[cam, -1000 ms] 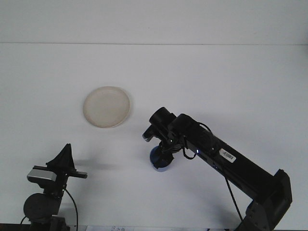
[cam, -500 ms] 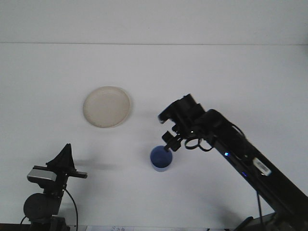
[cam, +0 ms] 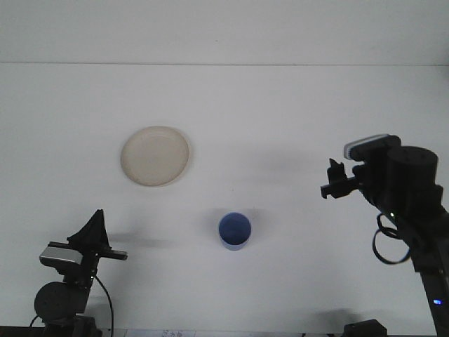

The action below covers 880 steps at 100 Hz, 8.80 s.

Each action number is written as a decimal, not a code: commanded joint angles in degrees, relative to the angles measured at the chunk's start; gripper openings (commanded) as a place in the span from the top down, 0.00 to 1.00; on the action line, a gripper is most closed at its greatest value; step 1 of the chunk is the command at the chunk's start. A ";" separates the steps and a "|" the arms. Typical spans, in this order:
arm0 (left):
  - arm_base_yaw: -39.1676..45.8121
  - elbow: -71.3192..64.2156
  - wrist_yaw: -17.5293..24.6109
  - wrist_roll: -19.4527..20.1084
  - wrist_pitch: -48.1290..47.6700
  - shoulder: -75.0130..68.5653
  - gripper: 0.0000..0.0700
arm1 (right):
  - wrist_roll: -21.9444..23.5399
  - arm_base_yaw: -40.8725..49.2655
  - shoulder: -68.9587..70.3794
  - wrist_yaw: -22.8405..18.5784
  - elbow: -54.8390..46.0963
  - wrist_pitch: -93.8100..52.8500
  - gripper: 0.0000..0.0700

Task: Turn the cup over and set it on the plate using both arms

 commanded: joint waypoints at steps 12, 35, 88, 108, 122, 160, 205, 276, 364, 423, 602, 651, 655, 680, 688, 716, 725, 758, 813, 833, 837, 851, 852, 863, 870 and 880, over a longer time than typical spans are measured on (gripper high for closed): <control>0.02 -1.05 0.24 -0.57 0.79 -0.07 0.98 | 5.16 -2.45 -12.39 2.14 -15.28 10.38 0.39; 0.02 -1.03 0.24 -0.57 0.79 -0.07 0.98 | 11.63 -2.40 -29.38 2.12 -35.74 22.93 0.39; 0.02 0.02 0.24 -0.98 0.72 -0.07 0.98 | 12.76 -2.43 -45.18 2.19 -51.47 32.83 1.00; 0.02 6.23 0.22 -0.98 -2.36 0.20 0.98 | 12.79 -2.43 -45.18 2.16 -51.47 32.81 1.00; 0.02 16.26 0.20 -0.96 -11.52 4.26 0.98 | 12.79 -2.43 -45.18 2.14 -51.47 32.79 1.00; 0.02 50.01 0.24 0.44 -46.47 31.71 0.98 | 12.79 -2.43 -45.18 2.08 -51.47 32.72 1.00; 0.02 56.87 0.24 1.64 -58.25 44.94 0.98 | 12.81 -2.43 -45.18 1.95 -51.47 31.04 1.00; -11.78 66.55 18.32 -5.31 -56.06 60.57 0.35 | 13.05 -2.43 -45.18 1.92 -51.47 29.94 1.00; -34.84 77.35 18.29 -0.24 -50.18 92.70 0.34 | 13.05 -2.43 -45.18 1.92 -51.47 29.77 1.00; -35.65 79.38 15.21 0.35 -50.66 98.31 0.99 | 13.03 -2.43 -45.18 1.95 -51.47 29.77 1.00; -3.87 94.16 -3.63 -1.09 -54.18 102.47 0.00 | 13.00 -2.43 -45.18 1.95 -51.47 29.75 1.00; -5.62 79.23 -3.58 -4.76 -50.01 74.31 0.00 | 13.00 -2.43 -45.18 1.95 -51.47 29.75 1.00; -5.95 75.17 -3.58 -5.64 -47.80 70.79 0.00 | 13.00 -2.43 -45.18 1.95 -51.47 29.75 1.00; -7.34 47.41 -3.67 -7.78 -32.83 45.42 0.00 | 13.00 -2.43 -45.18 1.95 -51.47 29.75 1.00; -7.34 40.15 -3.67 -7.04 -29.99 37.66 0.00 | 13.00 -2.43 -45.18 1.95 -51.47 29.75 1.00; -7.39 31.67 -3.63 -1.64 -27.78 22.56 0.50 | 13.03 -2.43 -45.20 1.92 -51.47 29.75 1.00; -7.39 31.67 -3.65 1.40 -29.44 21.77 0.77 | 13.03 -2.43 -45.20 1.92 -51.47 29.75 1.00; -7.39 31.69 -3.65 1.88 -30.38 21.51 0.97 | 13.03 -2.43 -45.20 1.95 -51.47 29.94 1.00; -7.39 31.69 -3.65 2.16 -30.32 21.18 0.98 | 13.00 -2.43 -45.20 1.97 -51.47 29.99 1.00; -7.02 31.01 -3.93 3.58 -27.74 18.75 0.98 | 13.03 -2.43 -45.20 1.95 -51.47 29.97 1.00; -6.82 29.70 -3.85 3.45 -24.85 17.81 0.98 | 13.00 -2.43 -45.20 1.95 -51.47 29.97 1.00; -5.90 20.57 -3.85 3.43 -11.69 12.87 0.98 | 13.00 -2.43 -45.20 1.95 -51.47 29.99 1.00; -5.81 19.78 -3.85 3.43 -10.86 12.46 0.98 | 13.00 -2.43 -45.20 1.95 -51.47 29.99 1.00; -5.03 12.17 -3.85 3.39 -5.22 8.04 0.98 | 13.03 -2.43 -45.20 1.97 -51.47 29.97 1.00; -4.55 8.63 -3.85 3.39 -4.37 5.73 0.98 | 13.00 -2.43 -45.20 1.97 -51.47 29.99 1.00; -3.69 5.14 -3.85 3.34 -4.50 2.82 0.98 | 13.00 -2.43 -45.20 1.97 -51.47 29.97 1.00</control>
